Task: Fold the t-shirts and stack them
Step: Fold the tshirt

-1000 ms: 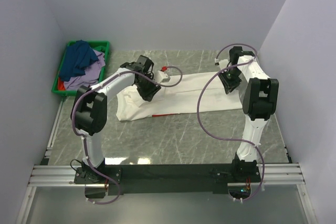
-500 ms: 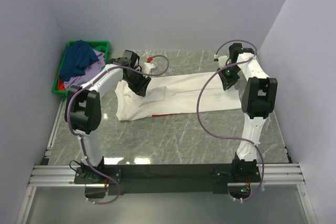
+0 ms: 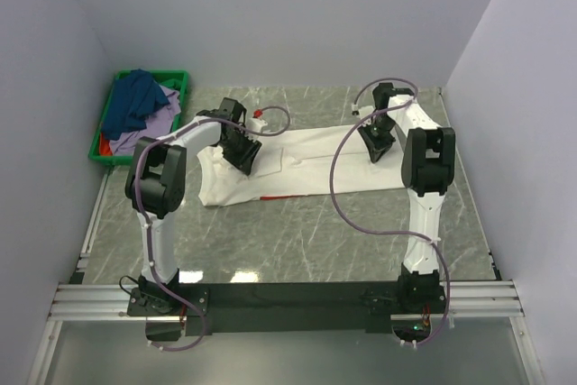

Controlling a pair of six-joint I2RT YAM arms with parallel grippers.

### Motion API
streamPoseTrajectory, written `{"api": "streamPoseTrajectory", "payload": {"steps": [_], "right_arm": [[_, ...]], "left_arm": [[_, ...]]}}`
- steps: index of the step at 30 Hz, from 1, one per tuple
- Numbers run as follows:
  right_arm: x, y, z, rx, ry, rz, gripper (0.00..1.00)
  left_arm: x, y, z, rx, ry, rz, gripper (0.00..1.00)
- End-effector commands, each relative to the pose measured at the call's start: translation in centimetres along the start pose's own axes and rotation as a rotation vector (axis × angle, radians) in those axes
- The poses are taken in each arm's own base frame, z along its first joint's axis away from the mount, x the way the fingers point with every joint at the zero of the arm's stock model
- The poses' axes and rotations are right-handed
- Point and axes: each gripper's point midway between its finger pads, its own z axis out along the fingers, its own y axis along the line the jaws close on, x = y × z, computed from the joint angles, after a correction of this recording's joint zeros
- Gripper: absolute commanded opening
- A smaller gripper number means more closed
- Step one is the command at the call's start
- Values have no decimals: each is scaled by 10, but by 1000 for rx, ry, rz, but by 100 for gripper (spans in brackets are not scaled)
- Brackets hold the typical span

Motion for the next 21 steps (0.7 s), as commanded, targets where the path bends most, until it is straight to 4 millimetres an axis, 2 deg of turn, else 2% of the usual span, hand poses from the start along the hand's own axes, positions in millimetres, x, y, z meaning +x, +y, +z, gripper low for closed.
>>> {"api": "streamPoseTrajectory", "payload": {"steps": [1,2,4,5,6,7,8,10,12,15,16,18,19,21], "right_arm": [[4,-6,-2,39,17,4,23],[15,-3,4,33,49,4,23],[24,2,1,22,60,-3,22],[35,10,0,6,78,-7,21],[41,17,-1,-17,84,-9,20],[60,29,6,-48,126,-11,20],[64,37,-6,-51,110,-21,19],[87,66,-9,-139,137,-66,19],[89,91,-34,-238,74,-106,19],[73,79,-65,-228,-29,-58,20],[56,67,-79,-194,-85,-51,20],[47,44,-80,-163,-101,7,20],[37,28,-85,-103,-115,7,20],[27,10,-72,-49,-107,20,20]], "left_arm": [[-19,16,-16,-51,-69,-39,46],[-28,18,-27,-53,-106,-45,47],[-39,22,-44,-56,-168,-65,48],[-49,21,-62,-76,-218,-59,49],[-53,22,-72,-82,-247,-67,51],[-55,21,-80,-83,-269,-66,51],[-61,18,-96,-88,-301,-62,51],[-54,6,-104,-56,-292,-74,48],[-50,-4,-113,-36,-302,-101,46],[-31,-19,-110,4,-272,-179,41],[-16,-20,-101,-4,-239,-215,38],[-10,-23,-96,-5,-236,-273,33],[1,-26,-88,0,-215,-300,32],[2,-27,-83,-2,-223,-372,29]]}}
